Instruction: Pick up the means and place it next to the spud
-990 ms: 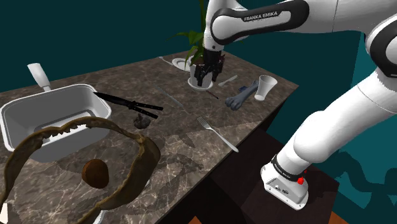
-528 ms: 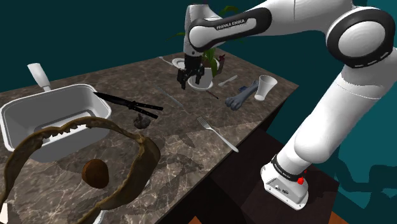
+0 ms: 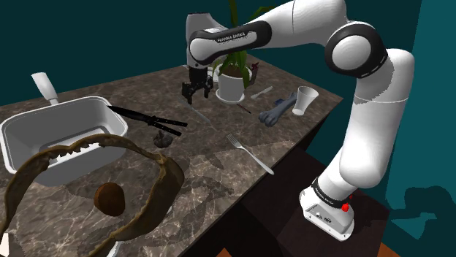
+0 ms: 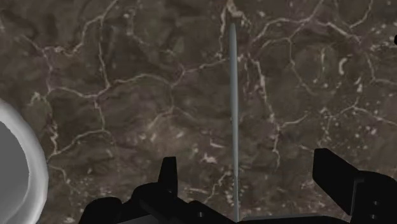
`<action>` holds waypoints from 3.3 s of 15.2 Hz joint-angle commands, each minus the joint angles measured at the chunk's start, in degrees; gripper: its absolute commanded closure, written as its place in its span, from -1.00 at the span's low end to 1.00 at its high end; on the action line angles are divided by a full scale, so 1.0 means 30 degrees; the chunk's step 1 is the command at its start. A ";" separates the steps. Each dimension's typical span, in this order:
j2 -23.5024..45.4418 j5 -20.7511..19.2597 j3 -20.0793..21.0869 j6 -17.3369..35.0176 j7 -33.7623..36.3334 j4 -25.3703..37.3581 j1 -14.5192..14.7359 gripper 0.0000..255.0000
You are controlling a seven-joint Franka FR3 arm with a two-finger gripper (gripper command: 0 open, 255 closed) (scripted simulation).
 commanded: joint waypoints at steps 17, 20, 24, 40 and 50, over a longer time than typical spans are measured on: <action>0.1521 -0.0298 -0.0068 0.1632 0.0181 -0.0133 0.0193 1.00; 0.1521 -0.0298 -0.0068 0.1632 0.0181 -0.0133 0.0193 1.00; 0.1521 -0.0298 -0.0068 0.1632 0.0181 -0.0133 0.0193 1.00; 0.0387 -0.0067 0.0043 -0.1460 0.0065 0.1842 0.0162 1.00; 0.0045 0.0011 0.0090 -0.3870 0.0029 0.3917 0.0200 1.00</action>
